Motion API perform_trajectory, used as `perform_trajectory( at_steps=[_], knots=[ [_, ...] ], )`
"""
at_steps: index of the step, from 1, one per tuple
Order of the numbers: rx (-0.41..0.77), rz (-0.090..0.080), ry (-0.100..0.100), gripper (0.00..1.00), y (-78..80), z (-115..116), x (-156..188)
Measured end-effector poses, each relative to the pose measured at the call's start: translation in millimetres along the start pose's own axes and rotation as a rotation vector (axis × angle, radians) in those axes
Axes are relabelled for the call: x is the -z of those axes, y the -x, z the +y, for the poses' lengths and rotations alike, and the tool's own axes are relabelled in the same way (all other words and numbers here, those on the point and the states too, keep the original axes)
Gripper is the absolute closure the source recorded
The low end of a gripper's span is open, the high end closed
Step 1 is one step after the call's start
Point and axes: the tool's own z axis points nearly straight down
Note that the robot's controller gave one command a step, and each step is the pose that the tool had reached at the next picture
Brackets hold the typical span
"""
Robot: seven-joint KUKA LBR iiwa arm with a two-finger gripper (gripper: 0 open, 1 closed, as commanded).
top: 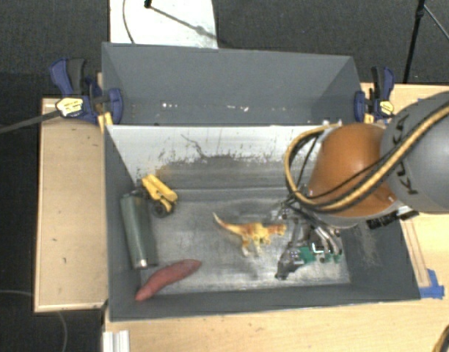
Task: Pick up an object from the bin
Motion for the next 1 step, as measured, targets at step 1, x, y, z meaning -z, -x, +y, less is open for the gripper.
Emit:
perform_trajectory(
  at_steps=[1],
  knots=[
    [0.0,0.0,0.0,0.0,0.0,0.0,0.0]
  ],
)
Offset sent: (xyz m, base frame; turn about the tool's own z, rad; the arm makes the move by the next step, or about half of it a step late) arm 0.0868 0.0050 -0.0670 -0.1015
